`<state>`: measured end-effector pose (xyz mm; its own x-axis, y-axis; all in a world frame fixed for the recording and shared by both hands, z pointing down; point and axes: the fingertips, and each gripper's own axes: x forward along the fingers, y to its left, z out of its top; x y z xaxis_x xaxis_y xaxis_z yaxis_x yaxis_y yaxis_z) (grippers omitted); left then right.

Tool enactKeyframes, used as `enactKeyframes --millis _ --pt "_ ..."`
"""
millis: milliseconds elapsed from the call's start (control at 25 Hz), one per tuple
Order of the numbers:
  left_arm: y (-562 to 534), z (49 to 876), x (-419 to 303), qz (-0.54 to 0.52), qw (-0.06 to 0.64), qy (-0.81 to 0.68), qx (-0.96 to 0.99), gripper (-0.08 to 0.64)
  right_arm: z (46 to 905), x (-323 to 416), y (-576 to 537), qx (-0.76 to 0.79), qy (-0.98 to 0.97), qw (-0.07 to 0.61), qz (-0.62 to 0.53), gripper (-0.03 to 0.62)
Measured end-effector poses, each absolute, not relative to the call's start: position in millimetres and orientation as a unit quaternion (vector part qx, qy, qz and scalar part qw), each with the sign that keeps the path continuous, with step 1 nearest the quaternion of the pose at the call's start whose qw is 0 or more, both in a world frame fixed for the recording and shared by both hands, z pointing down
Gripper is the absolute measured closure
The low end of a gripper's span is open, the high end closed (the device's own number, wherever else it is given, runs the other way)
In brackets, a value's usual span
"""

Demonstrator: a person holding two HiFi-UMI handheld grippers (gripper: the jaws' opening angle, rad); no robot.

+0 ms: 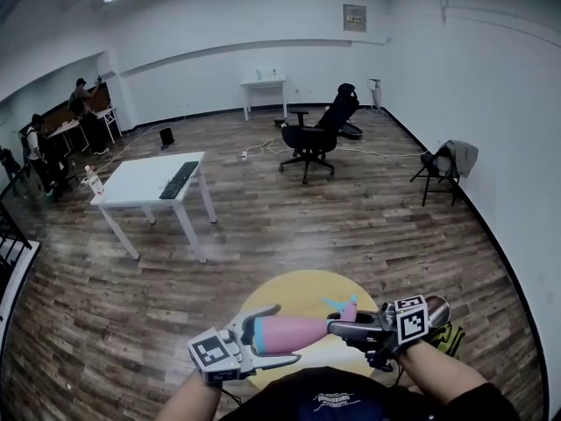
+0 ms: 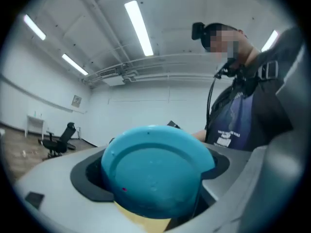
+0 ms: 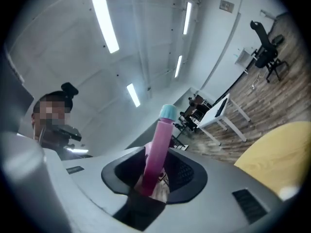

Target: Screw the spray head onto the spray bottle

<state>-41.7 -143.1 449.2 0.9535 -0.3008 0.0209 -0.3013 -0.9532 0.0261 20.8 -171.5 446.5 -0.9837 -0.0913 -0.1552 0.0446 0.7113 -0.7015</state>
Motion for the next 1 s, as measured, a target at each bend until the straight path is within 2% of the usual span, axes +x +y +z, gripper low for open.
enactKeyframes --millis 160,240,320,400,480,520,600,680,840,920,1000 --pt "-145 478 -45 0.226 -0.244 -0.218 0.917 0.043 455 26 -168 0.027 0.886 0.116 -0.449 0.451" --pt "-145 483 -49 0.266 -0.301 -0.228 0.887 0.044 457 24 -163 0.047 0.877 0.126 -0.462 0.451" --pt "-143 477 -51 0.219 -0.247 -0.217 0.918 0.046 456 19 -164 0.034 0.886 0.126 -0.446 0.451" --pt "-148 468 -53 0.102 -0.104 -0.19 0.971 0.048 455 18 -173 -0.016 0.918 0.104 -0.382 0.447" --pt "-160 466 -66 0.007 0.054 -0.178 0.983 0.049 452 27 -184 -0.058 0.942 0.082 -0.321 0.383" --pt "-165 464 -74 -0.028 0.111 -0.181 0.977 0.049 451 35 -187 -0.068 0.945 0.076 -0.309 0.349" --pt "-169 462 -86 -0.074 0.164 -0.188 0.966 0.049 456 49 -189 -0.078 0.944 0.065 -0.315 0.327" --pt "-166 464 -86 -0.071 0.155 -0.191 0.967 0.049 465 50 -185 -0.074 0.938 0.057 -0.335 0.319" --pt "-152 470 -62 -0.005 0.067 -0.167 0.984 0.051 462 20 -174 -0.029 0.928 0.06 -0.366 0.322" --pt "-144 462 -50 0.006 0.009 -0.154 0.988 0.052 458 15 -173 -0.017 0.925 0.07 -0.374 0.455" --pt "-136 457 -41 0.049 -0.082 -0.157 0.983 0.052 455 22 -171 0.001 0.916 0.086 -0.393 0.46"
